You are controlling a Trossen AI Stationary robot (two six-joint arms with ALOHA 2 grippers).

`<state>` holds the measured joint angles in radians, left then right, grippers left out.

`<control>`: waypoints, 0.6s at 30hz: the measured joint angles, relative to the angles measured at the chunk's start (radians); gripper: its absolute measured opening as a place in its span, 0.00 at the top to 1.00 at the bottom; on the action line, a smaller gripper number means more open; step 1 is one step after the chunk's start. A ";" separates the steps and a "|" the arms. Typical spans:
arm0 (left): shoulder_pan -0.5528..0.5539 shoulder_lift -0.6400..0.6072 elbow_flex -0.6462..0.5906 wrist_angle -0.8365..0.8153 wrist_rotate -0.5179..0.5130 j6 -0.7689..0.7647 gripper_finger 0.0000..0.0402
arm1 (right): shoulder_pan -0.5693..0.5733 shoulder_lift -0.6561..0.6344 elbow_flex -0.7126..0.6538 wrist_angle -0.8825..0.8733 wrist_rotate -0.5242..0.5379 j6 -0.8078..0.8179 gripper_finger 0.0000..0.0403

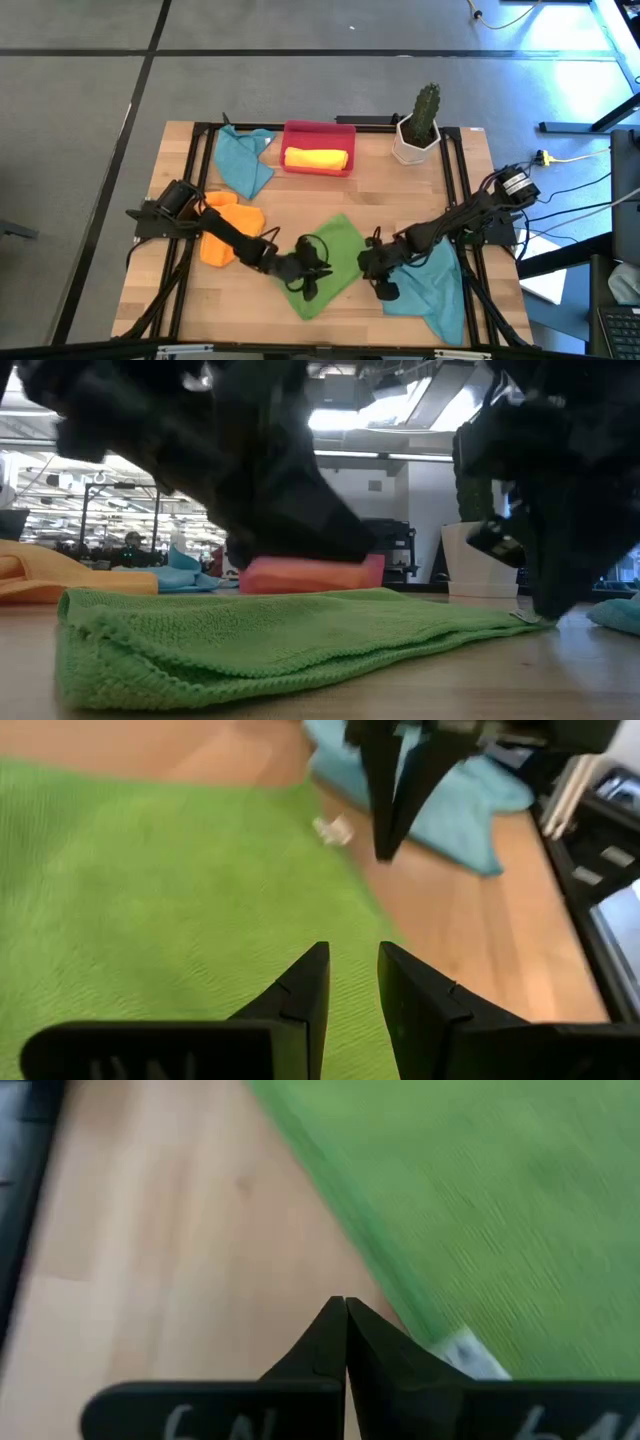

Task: Roll microfiber towels into tight, uniform cylinder then place into a basket
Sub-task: Roll the green towel

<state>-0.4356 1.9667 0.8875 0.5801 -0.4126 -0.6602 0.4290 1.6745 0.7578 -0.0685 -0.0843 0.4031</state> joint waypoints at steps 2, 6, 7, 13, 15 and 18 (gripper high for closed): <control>0.022 0.000 0.000 -0.045 0.043 -0.030 0.80 | 0.000 0.005 0.000 -0.026 0.040 0.032 0.99; 0.039 0.000 0.000 -0.150 0.091 -0.081 0.80 | 0.000 0.008 0.000 -0.039 0.095 0.065 0.99; 0.039 0.000 0.000 -0.175 0.093 -0.094 0.80 | 0.000 0.008 0.000 -0.039 0.109 0.067 0.99; 0.039 -0.002 0.002 -0.207 0.118 -0.123 0.80 | -0.011 0.008 0.001 -0.088 0.182 0.093 0.99; 0.039 -0.002 0.002 -0.200 0.125 -0.123 0.80 | -0.023 0.007 0.002 -0.106 0.190 0.096 0.99; 0.038 0.000 0.015 -0.203 0.131 -0.122 0.80 | -0.042 0.006 0.003 -0.116 0.204 0.089 0.99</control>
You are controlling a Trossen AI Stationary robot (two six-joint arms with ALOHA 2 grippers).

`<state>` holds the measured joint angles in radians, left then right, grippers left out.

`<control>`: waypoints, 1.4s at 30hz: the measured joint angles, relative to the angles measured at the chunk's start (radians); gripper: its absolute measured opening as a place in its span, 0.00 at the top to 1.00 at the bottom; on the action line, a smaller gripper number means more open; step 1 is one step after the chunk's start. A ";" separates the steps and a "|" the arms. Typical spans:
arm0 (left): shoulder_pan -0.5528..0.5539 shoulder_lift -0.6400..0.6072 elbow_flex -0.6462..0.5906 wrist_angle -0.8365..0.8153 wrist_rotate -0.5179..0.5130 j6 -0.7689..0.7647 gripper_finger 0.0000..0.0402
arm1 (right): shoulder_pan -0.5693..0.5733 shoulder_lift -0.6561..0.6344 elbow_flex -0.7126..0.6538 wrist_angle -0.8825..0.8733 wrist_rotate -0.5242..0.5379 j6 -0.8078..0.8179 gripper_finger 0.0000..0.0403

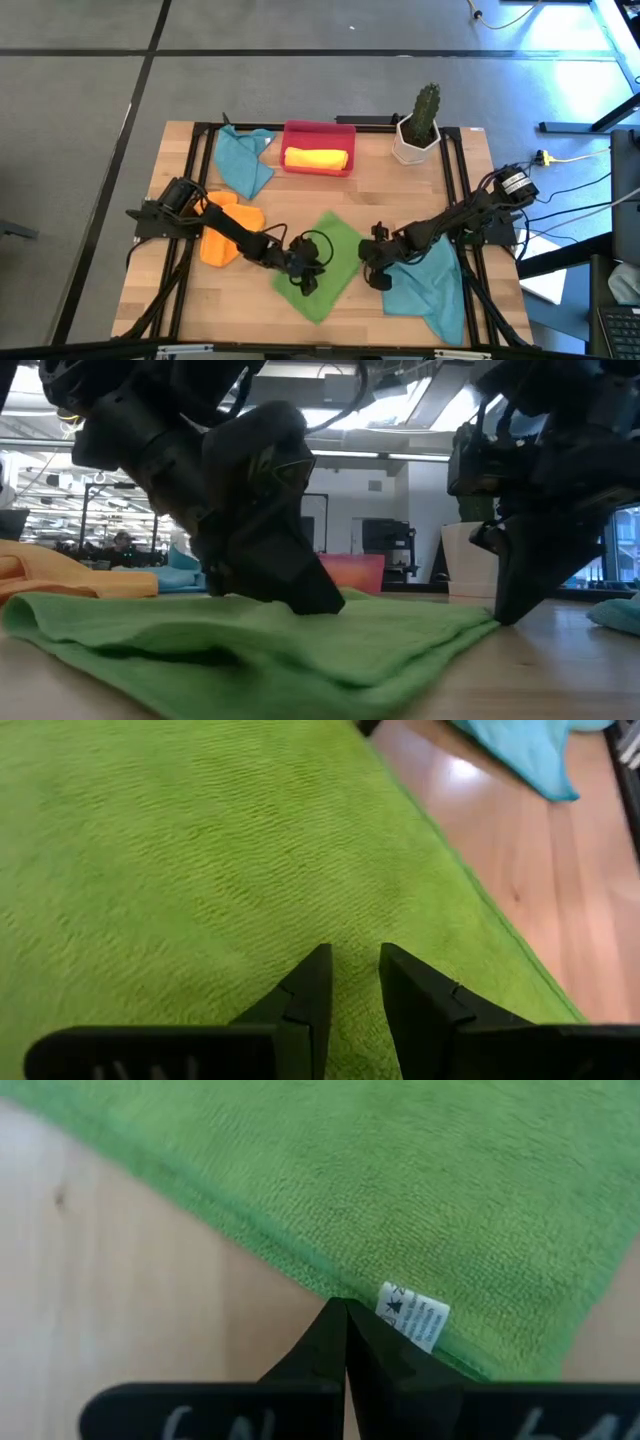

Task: Roll microfiber towels into tight, uniform cylinder then place into a basket
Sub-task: Roll the green towel

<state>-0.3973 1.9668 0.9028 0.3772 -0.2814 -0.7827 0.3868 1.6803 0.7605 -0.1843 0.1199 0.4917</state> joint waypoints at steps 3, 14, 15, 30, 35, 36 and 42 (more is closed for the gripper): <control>0.000 0.001 0.028 -0.002 0.000 0.016 0.80 | -0.026 0.000 0.000 -0.005 0.004 -0.023 0.99; -0.046 0.001 0.228 0.008 -0.004 0.286 0.80 | -0.114 0.001 -0.002 -0.008 0.086 -0.121 0.99; -0.055 0.001 0.245 0.008 -0.004 0.317 0.80 | -0.122 0.002 -0.003 -0.009 0.102 -0.131 0.99; -0.106 0.001 0.296 -0.009 -0.084 0.480 0.80 | -0.149 0.004 -0.006 -0.011 0.286 -0.205 0.99; -0.106 0.001 0.296 -0.010 -0.084 0.480 0.80 | -0.152 -0.001 0.000 -0.072 0.161 -0.156 0.99; -0.106 0.001 0.296 -0.010 -0.084 0.480 0.80 | -0.152 -0.002 0.001 -0.082 0.153 -0.152 0.99; -0.102 0.001 0.296 -0.014 -0.084 0.485 0.80 | -0.129 -0.016 0.001 -0.142 0.123 -0.103 0.99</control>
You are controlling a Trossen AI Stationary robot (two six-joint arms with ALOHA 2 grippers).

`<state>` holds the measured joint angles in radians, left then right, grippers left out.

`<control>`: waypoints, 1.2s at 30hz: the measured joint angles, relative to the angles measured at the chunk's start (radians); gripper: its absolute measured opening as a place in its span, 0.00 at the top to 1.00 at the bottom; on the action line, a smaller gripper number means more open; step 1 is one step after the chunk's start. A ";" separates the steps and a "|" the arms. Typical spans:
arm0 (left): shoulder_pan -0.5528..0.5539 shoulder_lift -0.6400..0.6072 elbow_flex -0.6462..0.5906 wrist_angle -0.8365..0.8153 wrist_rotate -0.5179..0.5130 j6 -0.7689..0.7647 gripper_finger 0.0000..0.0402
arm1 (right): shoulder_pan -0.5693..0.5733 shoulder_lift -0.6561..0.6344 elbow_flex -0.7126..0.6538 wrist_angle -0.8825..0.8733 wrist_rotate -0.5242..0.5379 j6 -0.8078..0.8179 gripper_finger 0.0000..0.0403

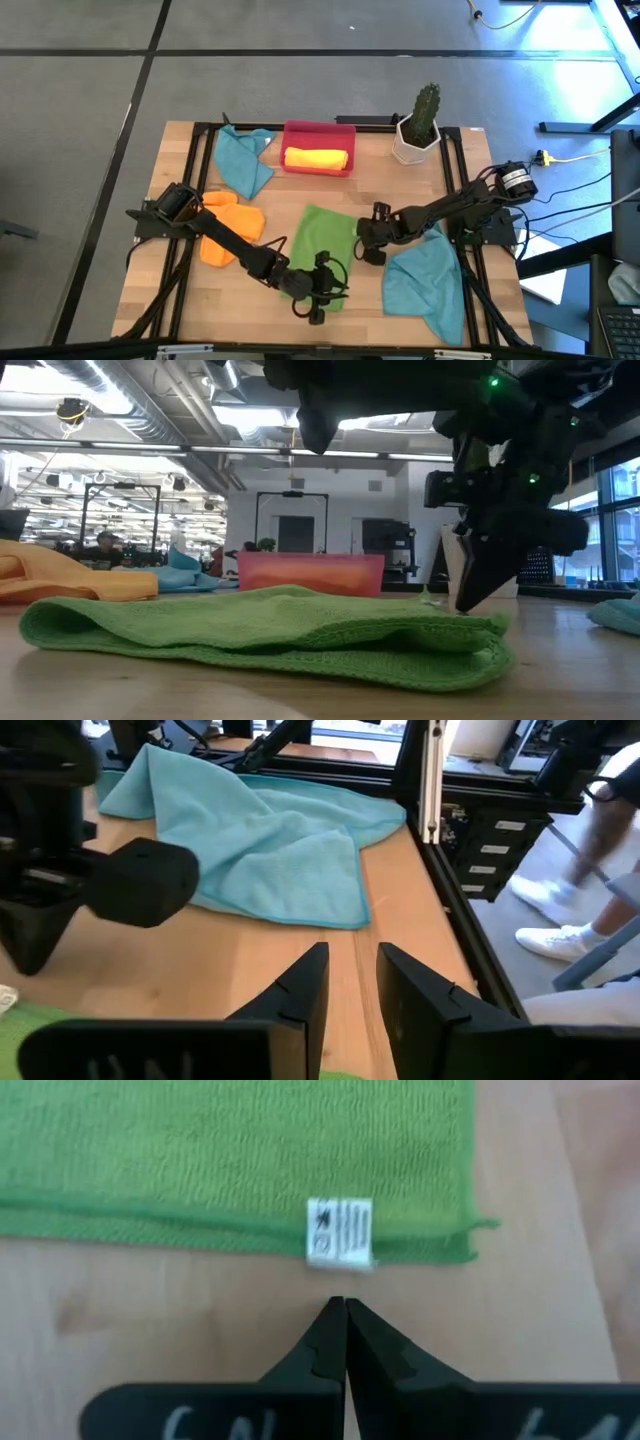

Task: Roll microfiber towels into tight, uniform cylinder then place into a basket
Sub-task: Roll the green towel

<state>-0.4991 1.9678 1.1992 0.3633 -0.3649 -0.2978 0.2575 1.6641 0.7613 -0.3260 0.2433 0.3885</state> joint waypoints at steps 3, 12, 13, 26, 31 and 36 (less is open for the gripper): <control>0.004 0.000 0.000 -0.014 -0.001 0.018 0.80 | 0.016 -0.014 -0.002 -0.019 -0.007 0.022 0.99; 0.013 0.000 0.000 -0.034 -0.001 0.019 0.80 | 0.063 -0.068 -0.007 -0.103 0.003 0.075 0.99; 0.013 0.000 0.000 -0.035 -0.001 0.019 0.80 | 0.067 -0.069 -0.007 -0.113 0.007 0.079 0.99; 0.013 0.000 0.000 -0.035 -0.001 0.020 0.80 | 0.086 -0.071 -0.006 -0.118 0.032 0.078 0.99; 0.010 0.000 0.000 -0.034 -0.001 0.019 0.80 | 0.105 -0.090 -0.005 -0.122 0.032 0.078 0.99; 0.001 -0.001 0.000 -0.034 -0.001 0.020 0.80 | 0.148 -0.150 -0.005 -0.121 0.058 0.078 0.99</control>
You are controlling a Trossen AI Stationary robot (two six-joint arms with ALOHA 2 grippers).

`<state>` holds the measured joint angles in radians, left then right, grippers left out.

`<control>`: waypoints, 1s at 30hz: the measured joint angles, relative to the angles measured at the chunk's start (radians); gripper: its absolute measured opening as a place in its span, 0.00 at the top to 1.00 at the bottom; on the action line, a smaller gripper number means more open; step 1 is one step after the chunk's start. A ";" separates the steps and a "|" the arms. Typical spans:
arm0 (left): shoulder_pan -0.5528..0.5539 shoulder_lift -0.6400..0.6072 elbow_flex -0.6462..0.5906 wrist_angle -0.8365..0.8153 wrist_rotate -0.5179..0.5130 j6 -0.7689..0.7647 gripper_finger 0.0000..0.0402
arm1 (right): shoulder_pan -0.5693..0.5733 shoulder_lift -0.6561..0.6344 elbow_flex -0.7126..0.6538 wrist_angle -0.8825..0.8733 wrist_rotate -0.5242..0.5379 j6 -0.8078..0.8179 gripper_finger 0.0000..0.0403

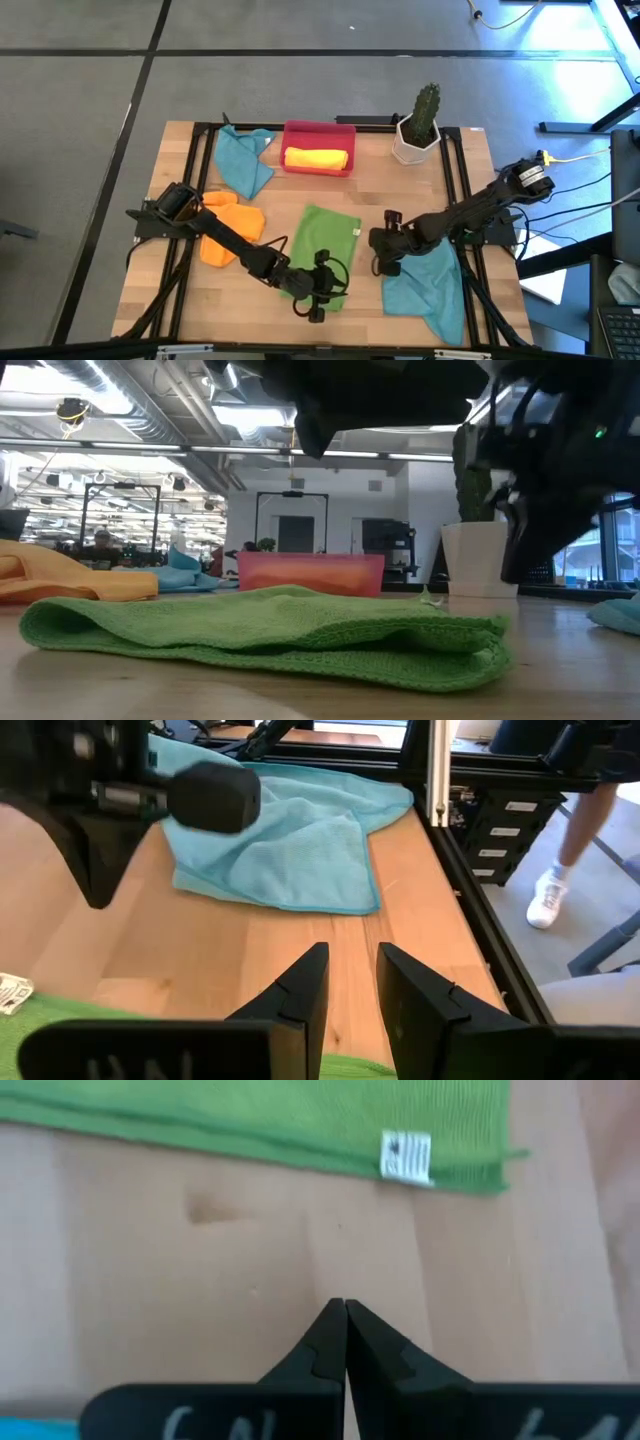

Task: Roll microfiber towels into tight, uniform cylinder then place into a basket
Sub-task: Roll the green towel

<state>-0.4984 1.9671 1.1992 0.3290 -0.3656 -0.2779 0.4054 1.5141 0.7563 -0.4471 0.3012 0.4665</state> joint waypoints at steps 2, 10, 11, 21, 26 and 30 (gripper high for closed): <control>0.000 0.000 0.000 0.000 0.001 0.000 0.80 | 0.024 -0.023 0.000 0.012 0.021 -0.004 0.99; 0.003 0.000 0.000 0.000 0.000 0.000 0.80 | 0.117 -0.029 0.002 0.258 0.013 -0.191 0.98; 0.003 0.000 0.000 0.000 0.000 0.000 0.80 | 0.127 -0.029 0.002 0.285 0.011 -0.219 0.97; 0.001 0.000 0.000 0.001 0.000 -0.005 0.80 | 0.184 -0.006 0.002 0.462 0.012 -0.350 0.77; -0.006 -0.022 0.017 -0.012 0.007 0.004 0.80 | 0.213 0.065 0.002 0.557 0.011 -0.397 0.63; -0.034 -0.074 0.025 -0.005 0.012 0.074 0.80 | 0.222 0.124 0.002 0.655 0.011 -0.433 0.54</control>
<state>-0.5322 1.8930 1.2243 0.3242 -0.3536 -0.2037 0.6273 1.6381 0.7578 0.2083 0.3118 0.0339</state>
